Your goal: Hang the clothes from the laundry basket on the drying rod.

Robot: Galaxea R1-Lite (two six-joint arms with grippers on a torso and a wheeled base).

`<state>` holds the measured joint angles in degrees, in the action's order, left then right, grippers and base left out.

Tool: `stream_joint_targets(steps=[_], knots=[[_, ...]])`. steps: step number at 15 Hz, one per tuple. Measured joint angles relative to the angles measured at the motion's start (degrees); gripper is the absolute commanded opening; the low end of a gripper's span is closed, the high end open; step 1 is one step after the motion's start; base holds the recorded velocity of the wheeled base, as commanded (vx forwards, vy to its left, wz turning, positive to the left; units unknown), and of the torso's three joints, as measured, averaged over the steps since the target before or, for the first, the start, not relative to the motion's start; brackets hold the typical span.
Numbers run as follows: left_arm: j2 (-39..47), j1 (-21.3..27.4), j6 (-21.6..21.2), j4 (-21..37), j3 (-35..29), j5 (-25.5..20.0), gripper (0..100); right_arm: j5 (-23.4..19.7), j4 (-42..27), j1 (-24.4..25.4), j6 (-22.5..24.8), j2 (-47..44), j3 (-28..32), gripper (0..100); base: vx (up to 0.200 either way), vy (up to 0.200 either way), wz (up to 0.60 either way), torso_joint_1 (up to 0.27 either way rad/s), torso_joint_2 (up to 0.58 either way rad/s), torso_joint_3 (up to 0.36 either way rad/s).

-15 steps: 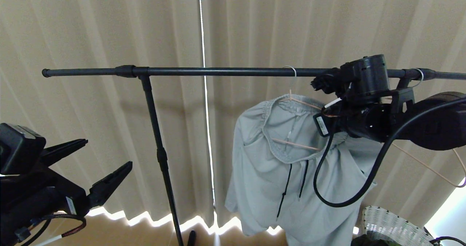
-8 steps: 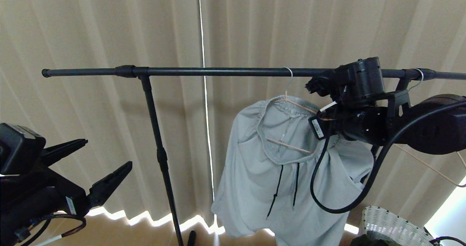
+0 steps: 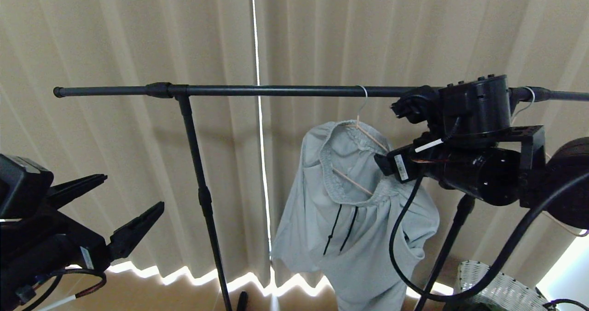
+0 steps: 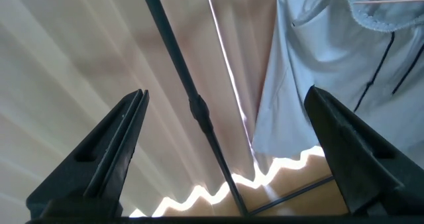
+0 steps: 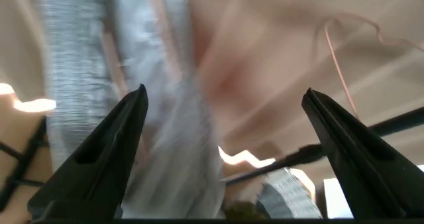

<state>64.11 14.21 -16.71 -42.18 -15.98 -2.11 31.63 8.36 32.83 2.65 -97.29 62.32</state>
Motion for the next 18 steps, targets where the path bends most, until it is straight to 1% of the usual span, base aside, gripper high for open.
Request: stream_joint_targets(steps=[4,8,11,13,15,16,18], knots=[[0.02,-0.94,-0.04,-0.1,-0.16,0.0,100,-1.74,4.17,0.49,0.13,3.61,-4.66,100,0.0,0.0,0.0,0.0,0.0,0.0],[0.22,-0.99,-0.46,-0.05,-0.06,-0.07,100,-1.8,3.95,0.02,0.91,10.12,-9.24,100,0.0,0.0,0.0,0.0,0.0,0.0],[1.68,-0.88,-0.63,0.01,0.17,-0.05,100,-1.72,4.01,-3.01,3.47,16.65,-16.51,100,0.0,0.0,0.0,0.0,0.0,0.0],[3.02,-0.96,-1.35,0.04,-0.02,-0.02,100,-1.67,4.44,-5.66,4.05,20.31,-20.63,100,0.0,0.0,0.0,0.0,0.0,0.0],[3.91,-1.01,-1.8,0.01,-0.41,0.0,100,-1.65,4.74,-7.42,4.13,22.63,-22.99,100,0.0,0.0,0.0,0.0,0.0,0.0],[4.18,-1.05,-3.64,0.01,-0.44,0.04,100,-1.67,5.51,-7.8,4.38,23.5,-23.87,100,0.0,0.0,0.0,0.0,0.0,0.0],[4.55,-1.1,-4.74,0.04,-0.35,0.15,100,-1.65,7.02,-8.41,5.95,26.51,-27.82,100,-0.2,0.0,0.0,0.005,0.0,0.0]])
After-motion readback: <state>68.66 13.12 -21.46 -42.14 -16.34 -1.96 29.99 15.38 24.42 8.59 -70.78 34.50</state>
